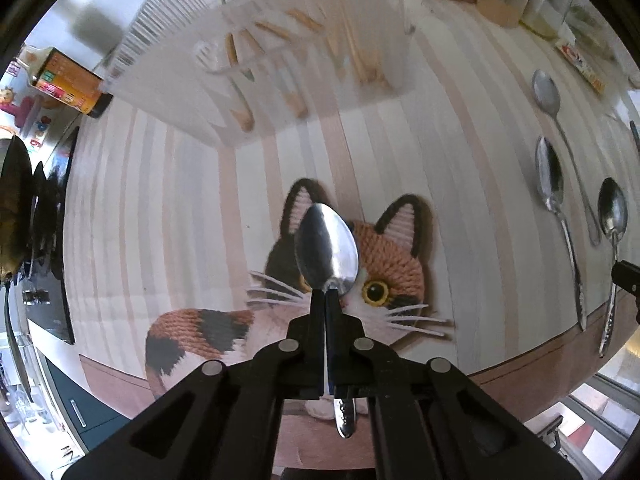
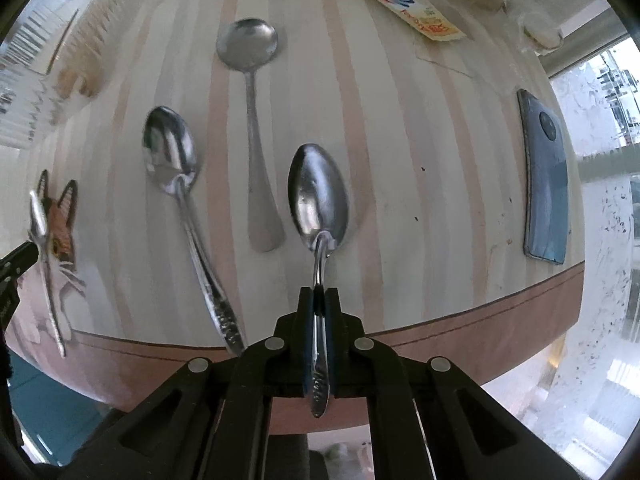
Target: Organize utensils
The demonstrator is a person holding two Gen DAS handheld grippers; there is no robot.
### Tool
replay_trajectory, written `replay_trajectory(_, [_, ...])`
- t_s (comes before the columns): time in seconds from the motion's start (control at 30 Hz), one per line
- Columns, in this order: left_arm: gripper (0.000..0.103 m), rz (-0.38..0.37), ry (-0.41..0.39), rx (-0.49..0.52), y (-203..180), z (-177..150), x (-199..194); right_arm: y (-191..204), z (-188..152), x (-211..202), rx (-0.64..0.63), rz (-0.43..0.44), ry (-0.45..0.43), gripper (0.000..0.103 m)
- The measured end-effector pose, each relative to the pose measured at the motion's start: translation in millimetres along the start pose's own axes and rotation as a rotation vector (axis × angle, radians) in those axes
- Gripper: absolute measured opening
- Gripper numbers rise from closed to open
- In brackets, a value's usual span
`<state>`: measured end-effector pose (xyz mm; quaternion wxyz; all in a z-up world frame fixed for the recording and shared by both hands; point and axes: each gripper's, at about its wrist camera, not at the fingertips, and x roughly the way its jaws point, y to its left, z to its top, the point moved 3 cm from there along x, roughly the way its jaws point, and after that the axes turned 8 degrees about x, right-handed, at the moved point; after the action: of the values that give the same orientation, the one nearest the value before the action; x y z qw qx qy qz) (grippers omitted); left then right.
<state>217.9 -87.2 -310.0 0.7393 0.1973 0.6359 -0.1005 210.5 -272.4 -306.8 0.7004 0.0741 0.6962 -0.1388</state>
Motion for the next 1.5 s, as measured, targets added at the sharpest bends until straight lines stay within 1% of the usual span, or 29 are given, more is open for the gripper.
replay_trajectory(0.1, [0.000,0.001,-0.020,-0.008,-0.3,2.0,-12.2,1.0,2.5,-7.9,0.004,0.019,-0.009,0.000])
replay_trajectory(0.2, [0.000,-0.020,-0.030,-0.031,2.3,2.0,-20.6,3.7,6.0,-12.3,0.009,0.034,-0.012,0.000])
replay_trajectory(0.27, [0.000,-0.082,-0.030,-0.069,11.6,-3.5,-21.7,2.4,9.0,-14.0,0.016,0.039,-0.011,0.000])
replay_trajectory(0.33, [0.001,-0.182,-0.022,-0.115,18.4,-9.5,-17.9,-0.6,11.2,-14.6,0.028,0.064,0.001,0.000])
replay_trajectory(0.37, [0.003,-0.253,-0.017,-0.152,24.9,-14.0,-15.0,-6.1,13.8,-12.3,0.052,0.094,0.009,0.000])
replay_trajectory(0.4, [0.005,-0.279,-0.009,-0.173,29.0,-17.4,-12.0,-18.3,13.7,-10.2,0.075,0.115,0.021,0.000])
replay_trajectory(0.47, [0.008,-0.329,0.010,-0.188,33.3,-23.3,-4.5,-24.1,15.0,-8.0,0.101,0.123,0.037,0.000])
replay_trajectory(0.5, [0.009,-0.341,0.018,-0.185,34.2,-25.1,-0.6,-28.3,15.8,-8.1,0.116,0.126,0.038,0.001])
replay_trajectory(0.57, [0.013,-0.329,0.040,-0.168,33.5,-26.3,8.3,-36.0,16.2,-7.3,0.126,0.132,0.042,0.001])
replay_trajectory(0.63, [0.022,-0.327,0.046,-0.156,32.3,-26.0,15.6,-42.8,16.8,-6.1,0.136,0.131,0.040,0.003])
replay_trajectory(0.7, [0.027,-0.308,0.059,-0.143,26.0,-23.5,23.9,-50.2,16.9,-5.1,0.141,0.132,0.037,0.006])
replay_trajectory(0.73, [0.028,-0.295,0.069,-0.137,25.9,-23.3,28.9,-53.0,17.4,-5.3,0.146,0.131,0.034,0.007])
replay_trajectory(0.77, [0.030,-0.273,0.044,-0.124,22.9,-20.5,26.4,-54.6,15.6,-4.5,0.147,0.128,0.033,0.009])
replay_trajectory(0.8, [0.029,-0.246,0.047,-0.103,20.1,-18.0,25.7,-58.1,11.3,-4.5,0.150,0.128,0.031,0.011])
replay_trajectory(0.83, [0.026,-0.212,0.044,-0.085,17.6,-15.2,24.3,-60.4,11.5,-5.2,0.155,0.129,0.028,0.012])
replay_trajectory(0.87, [0.026,-0.180,0.035,-0.070,12.1,-11.0,21.4,-63.2,11.8,-6.2,0.161,0.130,0.024,0.013])
replay_trajectory(0.9, [0.017,-0.181,0.024,-0.063,8.5,-8.5,18.5,-66.7,12.2,-6.9,0.167,0.130,0.021,0.013])
replay_trajectory(0.93, [0.004,-0.178,0.022,-0.058,4.4,-5.7,16.0,-69.0,12.3,-7.4,0.171,0.131,0.020,0.013])
replay_trajectory(1.07, [0.004,-0.156,0.021,-0.042,-4.6,-0.6,7.4,-79.8,11.5,-9.1,0.181,0.142,0.023,0.014])
replay_trajectory(1.13, [0.004,-0.158,0.020,-0.054,-1.9,-3.9,3.3,-77.1,7.5,-7.4,0.180,0.146,0.028,0.019])
replay_trajectory(1.17, [0.004,-0.160,0.018,-0.062,-2.3,-7.5,1.4,-77.1,7.6,-5.9,0.176,0.157,0.031,0.022])
replay_trajectory(1.27, [0.004,-0.168,0.003,-0.092,10.3,-13.9,-10.1,-74.5,8.9,-0.1,0.154,0.159,0.043,0.030])
replay_trajectory(1.37, [0.004,-0.165,-0.018,-0.131,30.6,-19.6,-24.2,-69.0,9.9,9.2,0.126,0.142,0.055,0.030])
replay_trajectory(1.43, [0.004,-0.165,-0.022,-0.151,40.1,-22.6,-30.9,-65.6,10.4,6.1,0.097,0.105,0.020,0.028])
replay_trajectory(1.47, [0.004,-0.165,-0.024,-0.164,46.6,-24.6,-33.2,-63.1,10.2,5.7,0.082,0.088,0.016,0.015])
replay_trajectory(1.5, [0.004,-0.163,-0.024,-0.173,50.5,-25.9,-35.6,-61.9,10.1,4.3,0.077,0.076,0.002,0.009])
